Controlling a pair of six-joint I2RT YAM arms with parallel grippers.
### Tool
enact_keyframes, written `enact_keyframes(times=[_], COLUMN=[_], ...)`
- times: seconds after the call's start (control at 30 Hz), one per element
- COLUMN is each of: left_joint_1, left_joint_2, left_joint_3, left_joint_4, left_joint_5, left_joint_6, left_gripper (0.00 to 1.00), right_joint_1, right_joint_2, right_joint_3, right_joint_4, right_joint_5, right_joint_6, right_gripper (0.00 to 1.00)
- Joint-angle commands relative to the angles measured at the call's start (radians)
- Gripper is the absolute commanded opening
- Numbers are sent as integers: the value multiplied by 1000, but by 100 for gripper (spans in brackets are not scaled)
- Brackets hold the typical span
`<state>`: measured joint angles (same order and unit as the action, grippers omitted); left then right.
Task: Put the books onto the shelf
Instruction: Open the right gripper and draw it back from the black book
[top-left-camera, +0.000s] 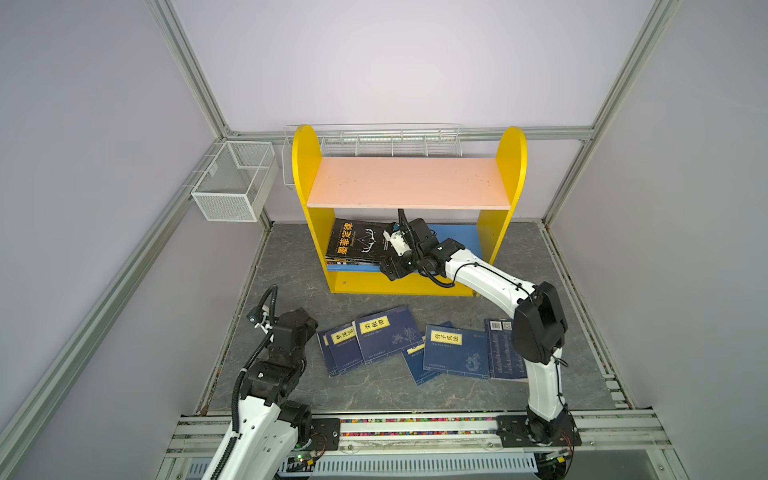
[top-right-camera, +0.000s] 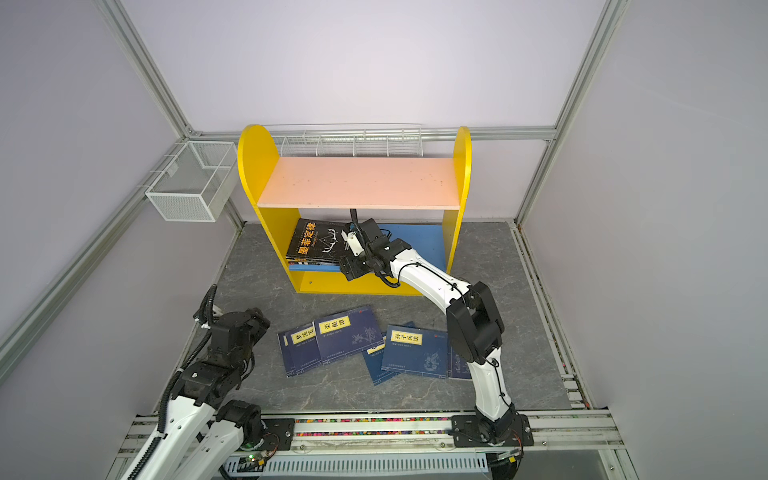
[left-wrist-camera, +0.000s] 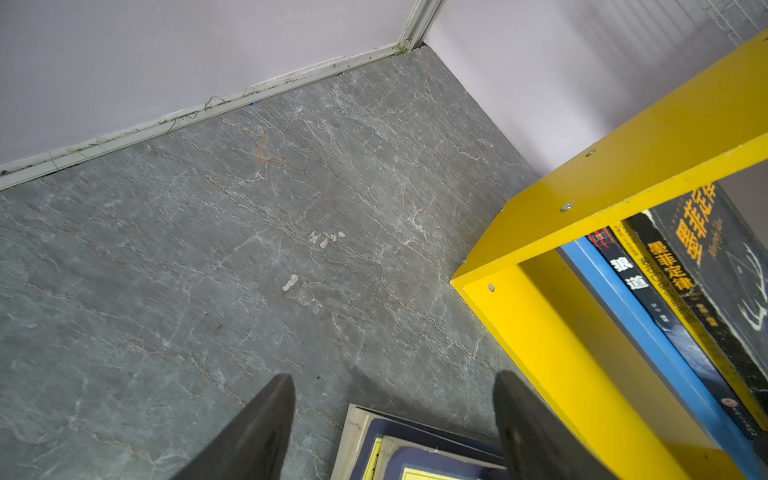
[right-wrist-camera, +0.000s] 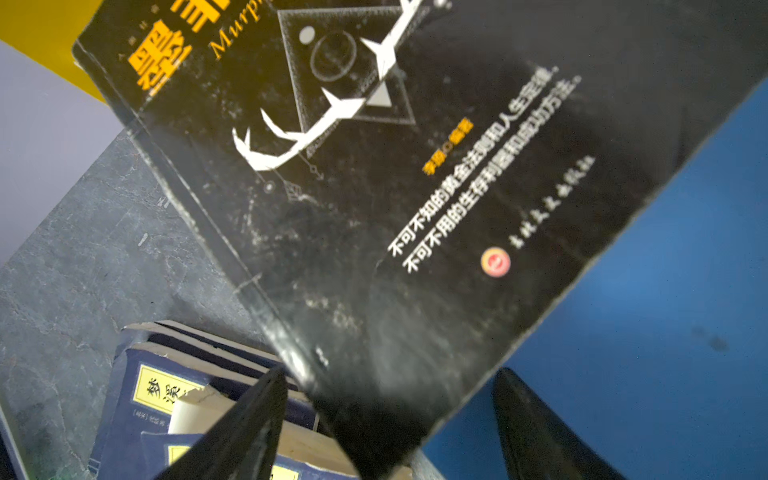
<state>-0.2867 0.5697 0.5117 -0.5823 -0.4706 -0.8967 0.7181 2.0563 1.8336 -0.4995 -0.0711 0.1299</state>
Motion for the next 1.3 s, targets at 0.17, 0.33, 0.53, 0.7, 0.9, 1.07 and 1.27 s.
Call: enact_keyframes(times=[0.17,0.33,0.53,0.7,0.9,1.07,1.27], left_joint_1=[6,6,7,6,6,6,6], left_joint_2=[0,1,4,5,9,20,71], left_joint_3=[5,5,5,6,7,10,39], left_joint_4=[-18,-19,-18,-21,-14,-2,16], left_joint_5=[-9,-10,-10,-11,-8,-2,31], left_joint_6=[0,0,-1,-2,2,19,115], left_gripper=[76,76,76,76,76,76,74], right_joint_1=[5,6,5,5,5,6,5], right_joint_2=[38,61,81,103,124,133,96], right_joint_3=[96,122,147,178,220,249,239], right_joint_4=[46,45,46,42,18,0,-3], right_joint_5=[-19,-27,-29,-38,-38,-26,-28], right_joint_6=[-47,-43,-39,-50,-84,-111,-128], right_gripper=[78,77,76,76,76,77,83])
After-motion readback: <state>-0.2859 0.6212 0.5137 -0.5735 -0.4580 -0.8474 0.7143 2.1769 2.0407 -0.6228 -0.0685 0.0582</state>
